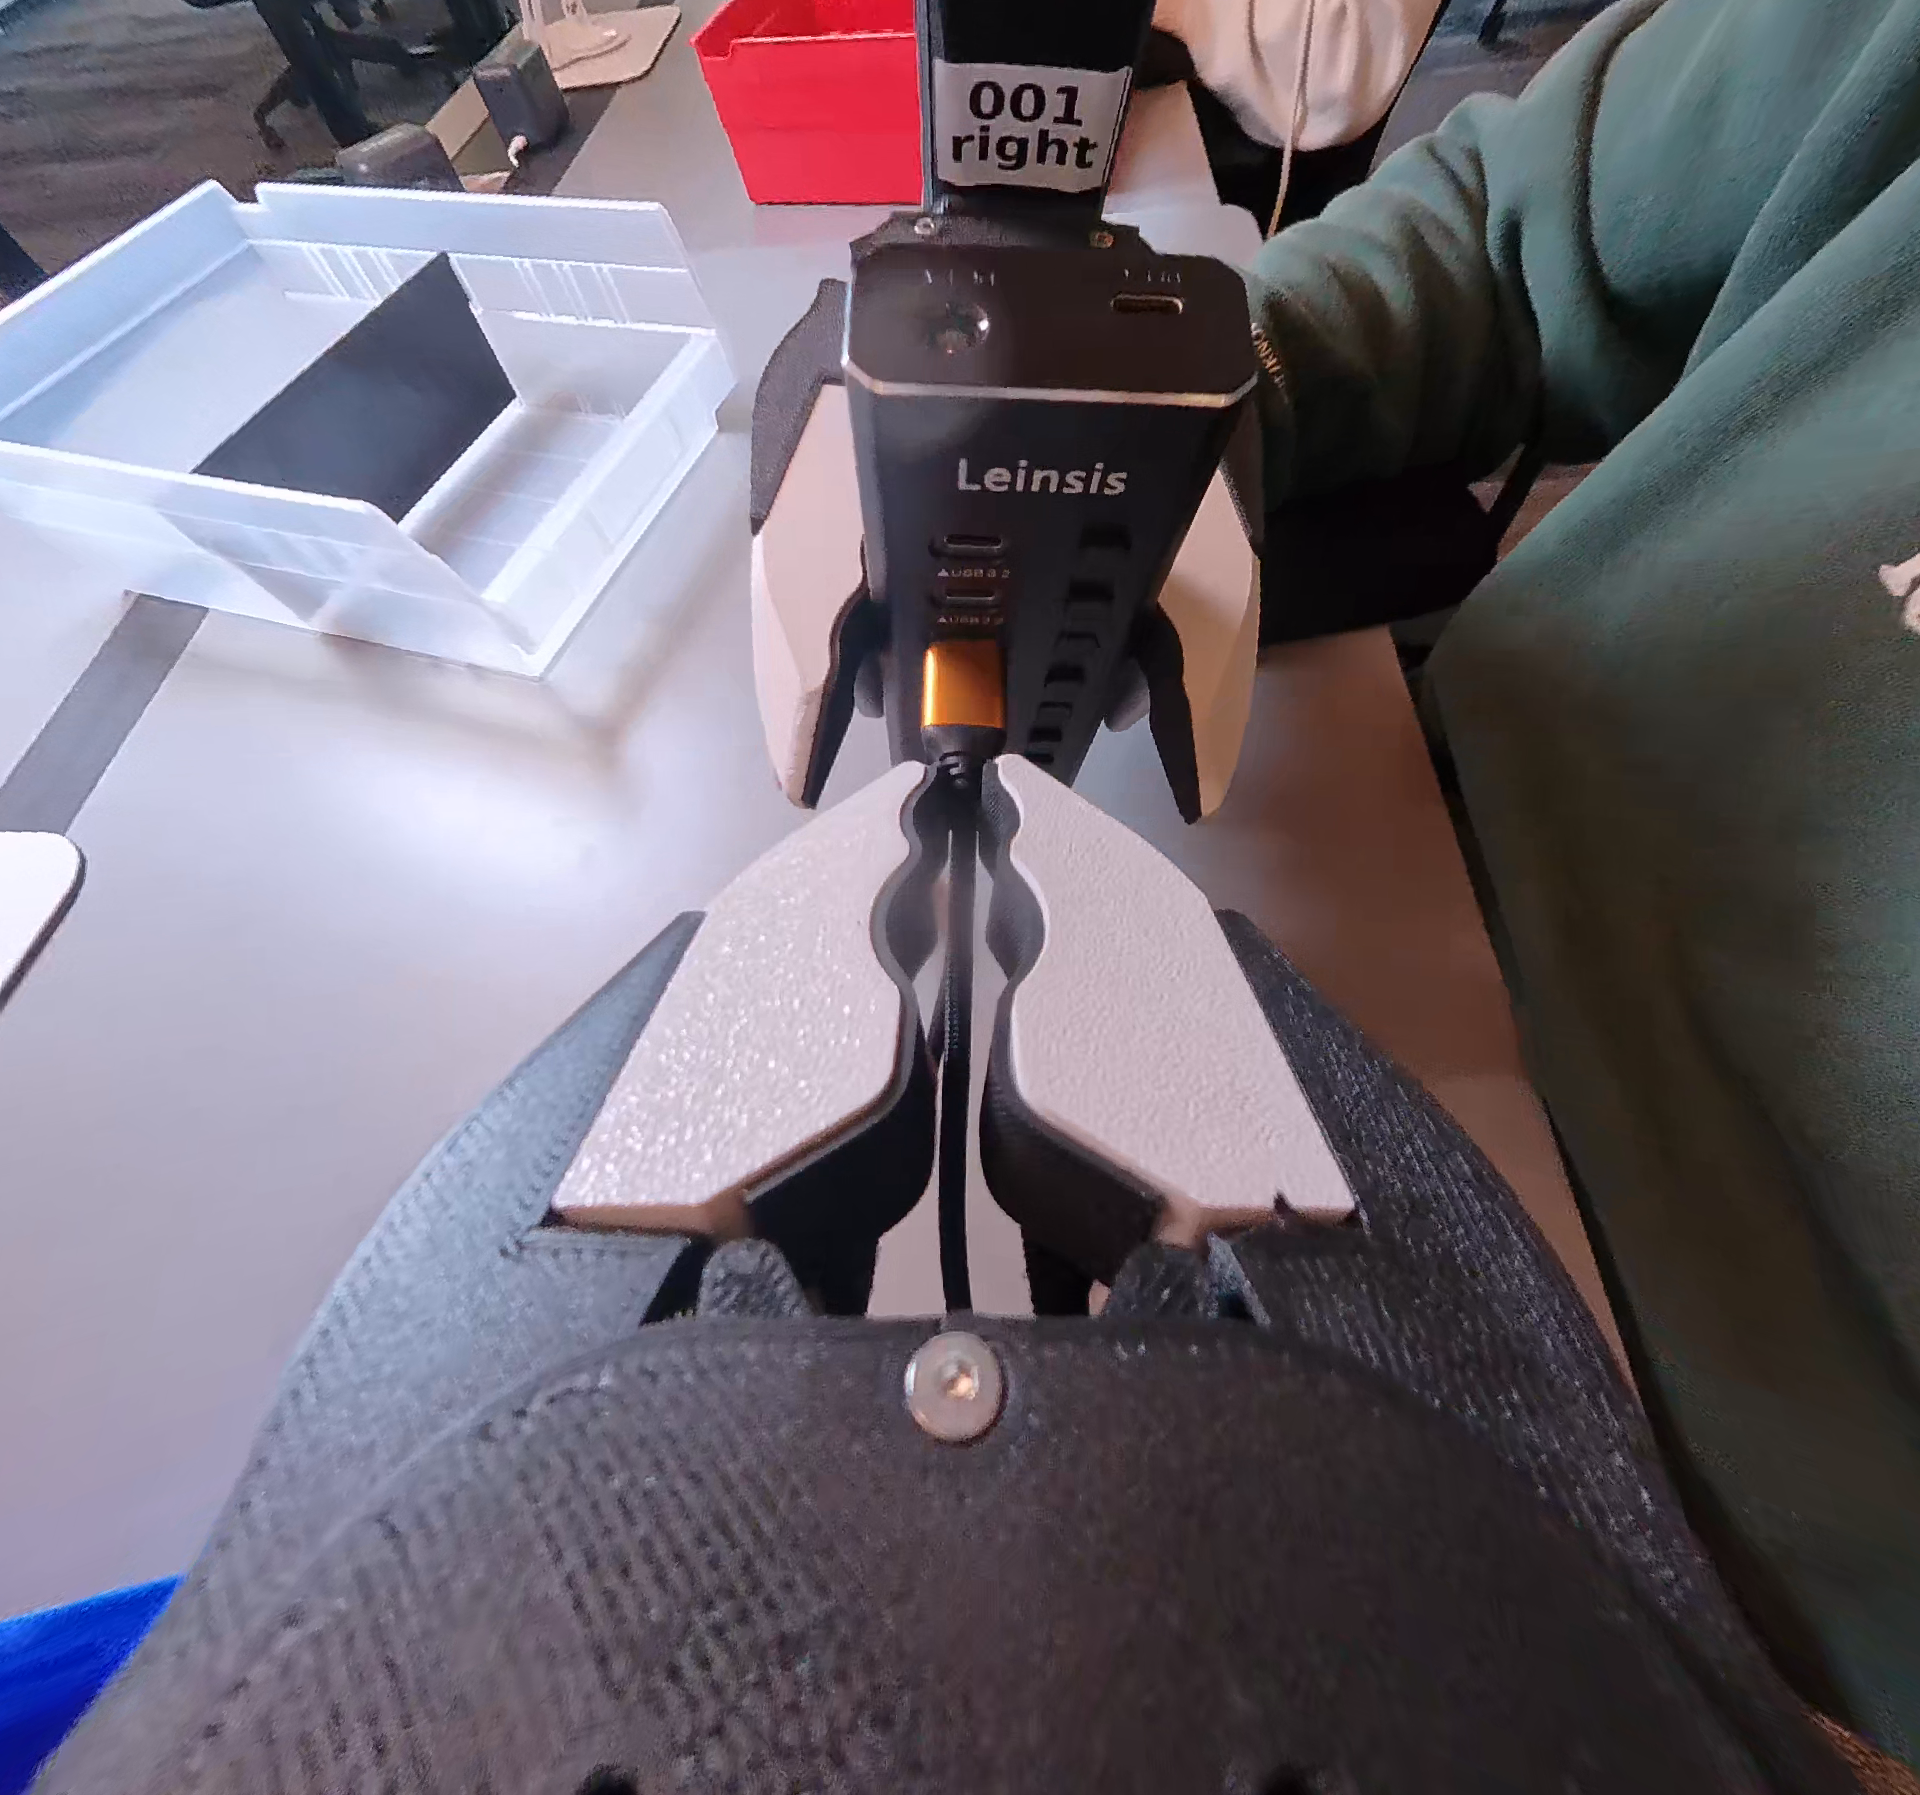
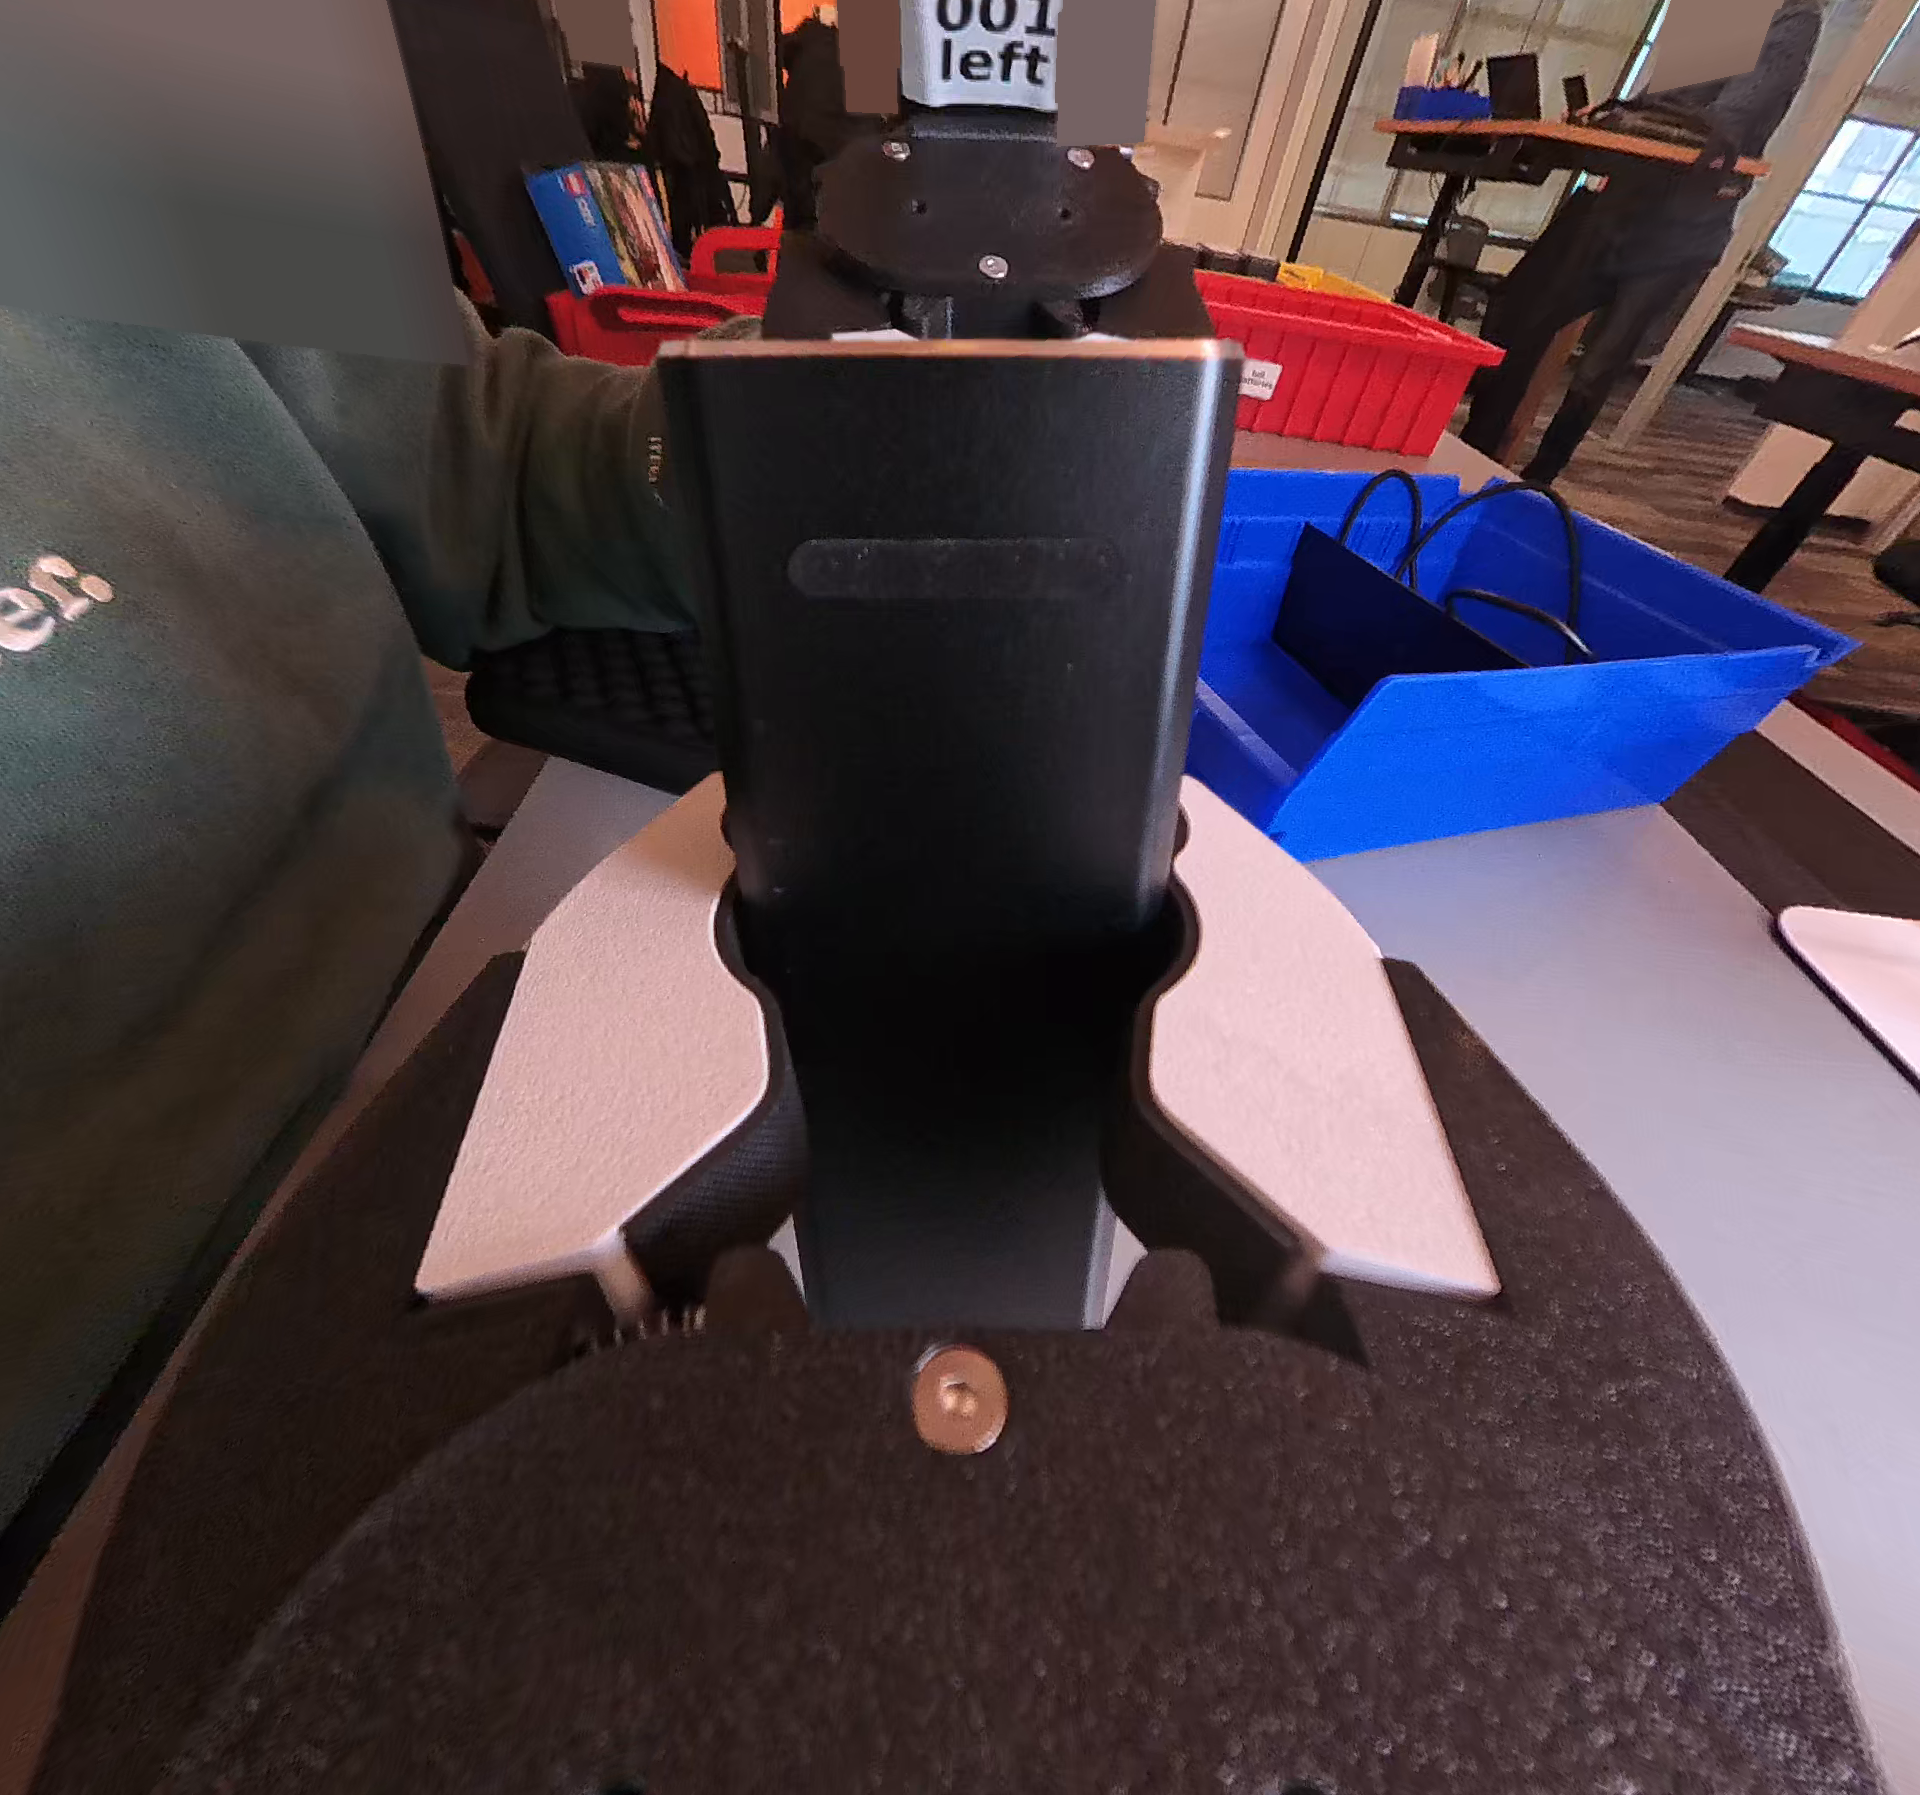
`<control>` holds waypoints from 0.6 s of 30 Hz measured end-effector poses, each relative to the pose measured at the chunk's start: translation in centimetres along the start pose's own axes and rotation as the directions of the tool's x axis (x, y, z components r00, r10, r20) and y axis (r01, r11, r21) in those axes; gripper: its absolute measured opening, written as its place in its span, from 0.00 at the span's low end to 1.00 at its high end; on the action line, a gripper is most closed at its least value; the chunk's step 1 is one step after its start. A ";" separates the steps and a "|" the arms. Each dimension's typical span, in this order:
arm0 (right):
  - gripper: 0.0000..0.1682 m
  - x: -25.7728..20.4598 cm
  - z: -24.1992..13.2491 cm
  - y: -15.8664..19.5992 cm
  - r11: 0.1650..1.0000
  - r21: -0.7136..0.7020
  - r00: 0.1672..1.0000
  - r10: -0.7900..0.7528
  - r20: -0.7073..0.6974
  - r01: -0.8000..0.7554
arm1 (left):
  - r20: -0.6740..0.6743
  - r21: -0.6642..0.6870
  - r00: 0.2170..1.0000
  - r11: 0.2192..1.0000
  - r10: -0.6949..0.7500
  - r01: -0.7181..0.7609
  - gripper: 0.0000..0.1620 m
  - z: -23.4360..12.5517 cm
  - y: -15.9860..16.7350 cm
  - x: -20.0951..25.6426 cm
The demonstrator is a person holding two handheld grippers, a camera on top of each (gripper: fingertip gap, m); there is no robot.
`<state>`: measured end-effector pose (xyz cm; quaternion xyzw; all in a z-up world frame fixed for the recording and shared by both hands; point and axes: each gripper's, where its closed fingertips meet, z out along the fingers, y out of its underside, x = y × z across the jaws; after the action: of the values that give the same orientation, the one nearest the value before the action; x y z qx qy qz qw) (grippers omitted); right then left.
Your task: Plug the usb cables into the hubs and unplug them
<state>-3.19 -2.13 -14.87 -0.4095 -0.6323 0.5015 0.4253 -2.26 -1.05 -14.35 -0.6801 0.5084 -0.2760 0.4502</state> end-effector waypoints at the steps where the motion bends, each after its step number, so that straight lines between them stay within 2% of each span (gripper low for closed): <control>1: 0.42 -0.1 0.0 0.0 1.000 0.003 1.000 0.006 0.007 -0.006 | -0.008 0.002 1.000 1.000 -0.004 0.004 0.04 0.0 0.0 0.1; 7: 0.42 -0.1 0.5 1.3 0.998 -0.058 0.999 0.029 0.018 -0.028 | -0.009 -0.011 1.000 1.000 -0.018 0.017 0.04 0.1 0.5 -0.1; 9: 0.42 0.4 0.6 1.6 0.995 -0.097 0.999 -0.023 -0.041 0.019 | 0.002 -0.014 1.000 1.000 -0.024 0.024 0.04 0.1 0.6 -0.3; 11: 0.46 0.8 0.4 0.9 0.997 -0.075 0.997 -0.032 -0.076 0.026 | 0.004 -0.016 0.999 0.999 -0.034 0.034 0.04 0.1 0.8 -0.5; 18: 0.43 0.3 0.1 1.5 0.996 -0.083 0.998 -0.028 -0.057 0.023 | -0.034 0.016 0.999 0.999 -0.035 0.035 0.04 0.5 0.4 0.2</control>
<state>-3.26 -1.60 -16.35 -0.4331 -0.6451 0.4573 0.4327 -1.97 -1.16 -14.93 -0.6803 0.5018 -0.2997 0.4423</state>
